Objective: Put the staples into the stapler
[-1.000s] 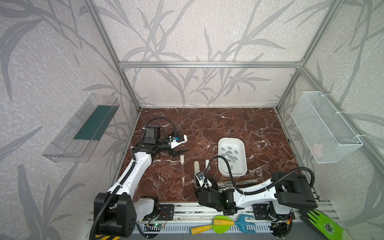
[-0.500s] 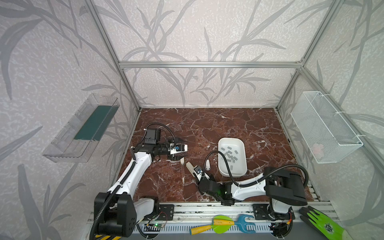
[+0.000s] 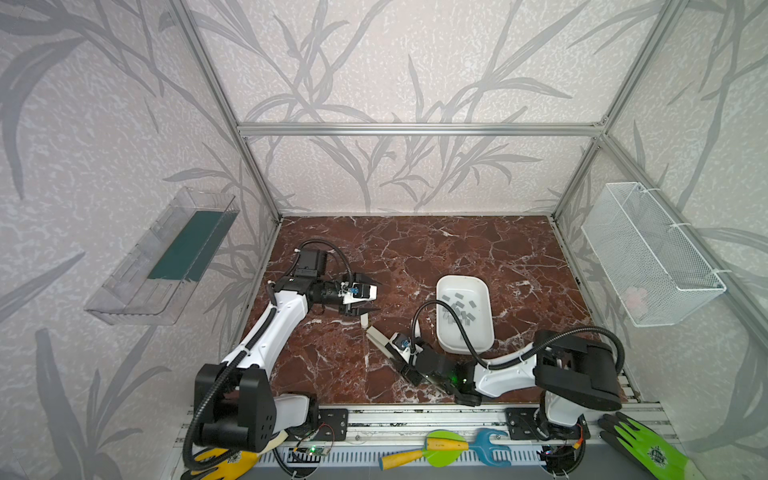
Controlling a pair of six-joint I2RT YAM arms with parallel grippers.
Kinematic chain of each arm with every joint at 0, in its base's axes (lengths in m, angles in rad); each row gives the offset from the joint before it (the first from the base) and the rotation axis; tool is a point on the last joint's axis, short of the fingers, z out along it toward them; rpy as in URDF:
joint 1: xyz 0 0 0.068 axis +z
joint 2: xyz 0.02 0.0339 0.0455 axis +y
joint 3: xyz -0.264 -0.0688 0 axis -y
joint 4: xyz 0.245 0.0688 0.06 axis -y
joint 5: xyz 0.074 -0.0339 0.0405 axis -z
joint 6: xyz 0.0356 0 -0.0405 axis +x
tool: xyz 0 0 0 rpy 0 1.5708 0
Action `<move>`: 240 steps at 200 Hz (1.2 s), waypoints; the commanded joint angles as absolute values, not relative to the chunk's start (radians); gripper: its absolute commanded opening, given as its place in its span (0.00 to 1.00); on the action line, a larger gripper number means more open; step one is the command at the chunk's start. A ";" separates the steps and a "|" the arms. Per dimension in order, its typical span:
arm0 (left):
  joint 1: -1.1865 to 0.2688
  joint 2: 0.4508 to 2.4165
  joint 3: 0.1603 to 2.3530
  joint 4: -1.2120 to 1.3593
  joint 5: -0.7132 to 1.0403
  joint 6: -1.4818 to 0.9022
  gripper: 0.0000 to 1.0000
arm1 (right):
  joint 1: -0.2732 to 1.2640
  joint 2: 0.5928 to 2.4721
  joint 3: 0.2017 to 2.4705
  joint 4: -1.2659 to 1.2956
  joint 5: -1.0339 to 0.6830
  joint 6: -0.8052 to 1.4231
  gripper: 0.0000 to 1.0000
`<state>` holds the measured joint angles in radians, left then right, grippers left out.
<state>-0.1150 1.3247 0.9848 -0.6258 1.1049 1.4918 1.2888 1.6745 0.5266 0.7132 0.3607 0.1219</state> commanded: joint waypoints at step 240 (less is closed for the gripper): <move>-0.580 1.348 0.847 -0.690 0.688 1.514 0.75 | 1.284 0.768 0.274 0.355 0.363 0.153 0.88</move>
<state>-0.5751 1.3399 0.8536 -0.6968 0.6945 1.4963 1.2873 0.7773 0.2726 0.3767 0.3408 0.1421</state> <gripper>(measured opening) 0.745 0.877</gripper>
